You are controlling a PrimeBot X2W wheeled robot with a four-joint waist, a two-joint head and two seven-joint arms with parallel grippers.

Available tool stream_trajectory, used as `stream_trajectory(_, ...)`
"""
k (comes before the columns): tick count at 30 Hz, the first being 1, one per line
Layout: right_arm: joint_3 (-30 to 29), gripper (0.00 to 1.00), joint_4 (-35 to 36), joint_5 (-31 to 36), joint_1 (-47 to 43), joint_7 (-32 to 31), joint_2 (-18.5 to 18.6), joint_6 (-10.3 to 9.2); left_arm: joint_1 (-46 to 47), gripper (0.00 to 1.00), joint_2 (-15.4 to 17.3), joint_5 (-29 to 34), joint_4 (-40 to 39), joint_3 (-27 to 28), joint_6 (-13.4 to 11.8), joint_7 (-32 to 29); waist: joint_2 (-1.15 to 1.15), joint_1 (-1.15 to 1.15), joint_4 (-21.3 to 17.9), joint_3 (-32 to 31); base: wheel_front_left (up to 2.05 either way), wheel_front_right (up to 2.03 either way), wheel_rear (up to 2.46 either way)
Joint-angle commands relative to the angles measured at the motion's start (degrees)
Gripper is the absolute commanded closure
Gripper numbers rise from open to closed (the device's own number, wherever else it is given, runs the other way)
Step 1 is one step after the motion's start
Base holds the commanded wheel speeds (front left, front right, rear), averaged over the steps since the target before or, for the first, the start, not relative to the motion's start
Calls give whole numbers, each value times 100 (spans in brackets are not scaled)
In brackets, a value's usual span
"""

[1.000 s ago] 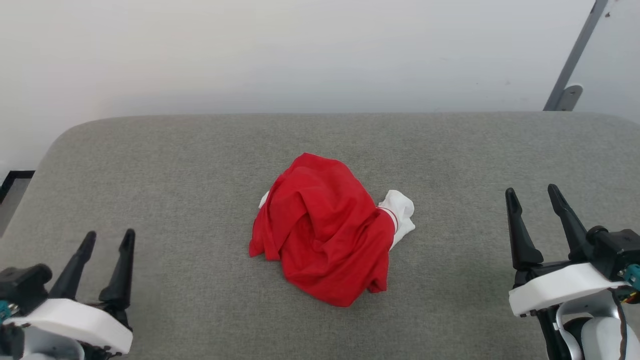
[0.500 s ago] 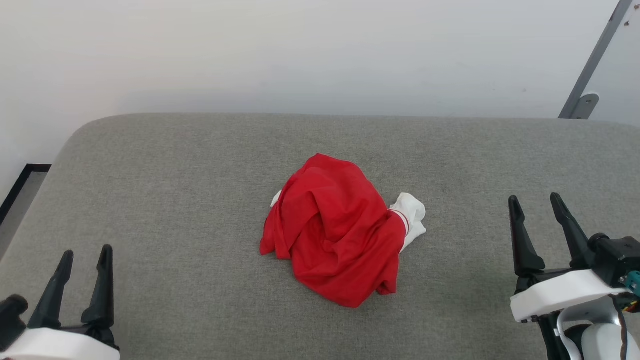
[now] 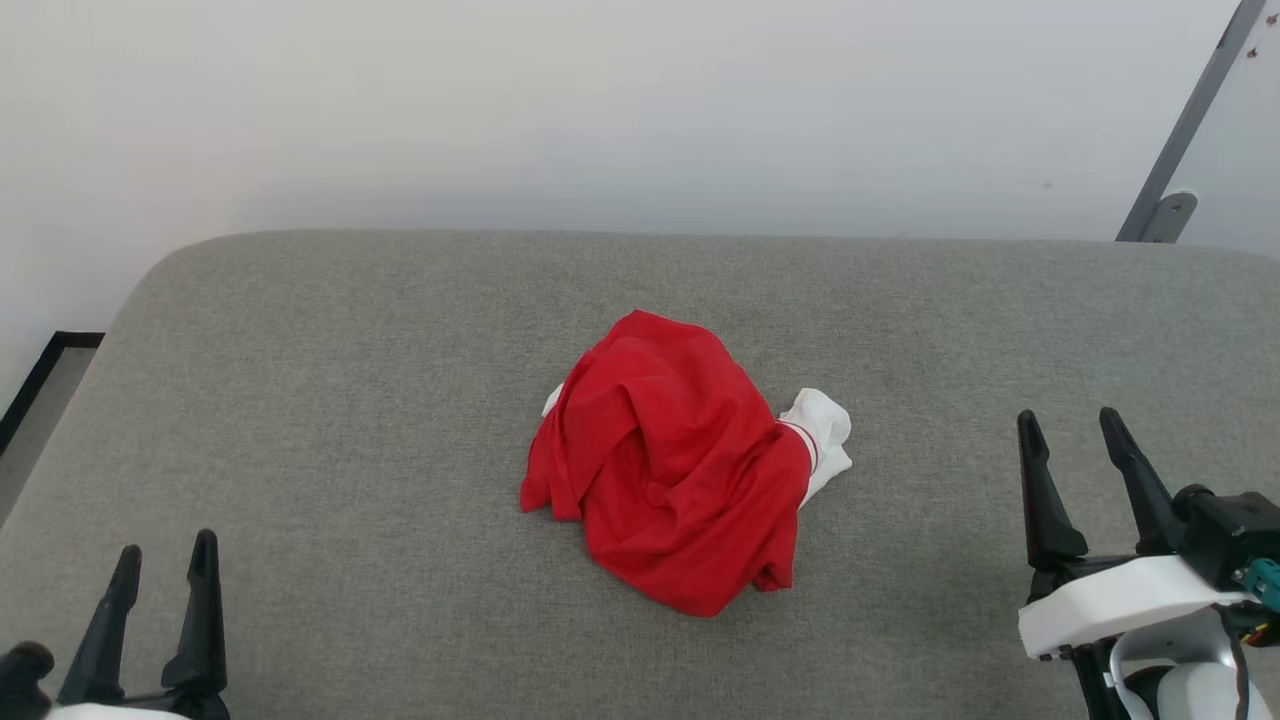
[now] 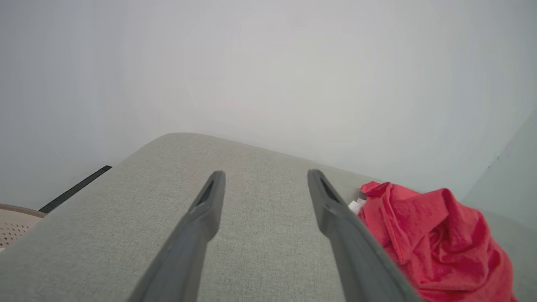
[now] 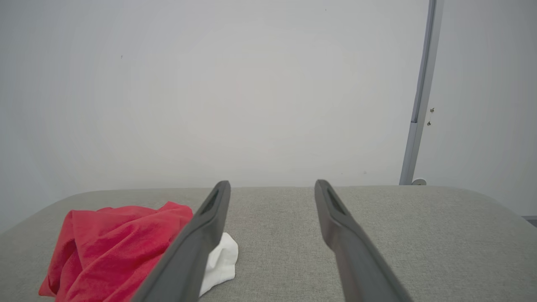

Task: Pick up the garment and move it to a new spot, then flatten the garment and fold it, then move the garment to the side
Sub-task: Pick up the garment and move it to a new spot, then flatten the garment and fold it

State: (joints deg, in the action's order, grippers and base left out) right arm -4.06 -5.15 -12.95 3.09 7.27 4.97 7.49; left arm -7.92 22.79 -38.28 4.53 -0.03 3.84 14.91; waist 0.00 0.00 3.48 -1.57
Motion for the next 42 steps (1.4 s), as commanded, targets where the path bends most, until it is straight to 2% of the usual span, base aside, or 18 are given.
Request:
stream_trajectory(1, -15, 0, -6, -3, -26, 36, -26, 0, -65, 0, -67, 85, 39, 85, 70, 40, 0, 0, 0, -6, 0, 0, 0)
stream_trajectory(11, -20, 0, -67, -50, -39, -28, -32, 0, -20, 0, -379, 308, 189, 271, 258, 40, 0, 0, 20, -22, 0, 0, 0)
stream_trajectory(16, 55, 0, -189, -112, 62, -380, 14, 0, -4, 0, -438, 376, 159, 332, 319, 40, 0, 0, 82, -2, 0, 0, 0)
stream_trajectory(24, 495, 0, -603, -376, 550, -1238, 492, -1, 152, 0, -477, 397, 131, 149, 348, 39, 0, 0, 351, 194, 0, 0, 0)
stream_trajectory(33, 1230, 0, -1316, -668, 1479, -2372, 1145, 0, 552, 0, -520, 327, 244, -240, 360, 36, 0, 0, 793, 730, 0, 0, 0)
stream_trajectory(42, 1927, 0, -2159, -924, 2454, -3593, 1533, -1, 1087, 0, -510, 152, 348, -748, 359, 36, 0, 0, 1240, 1237, 0, 0, 0)
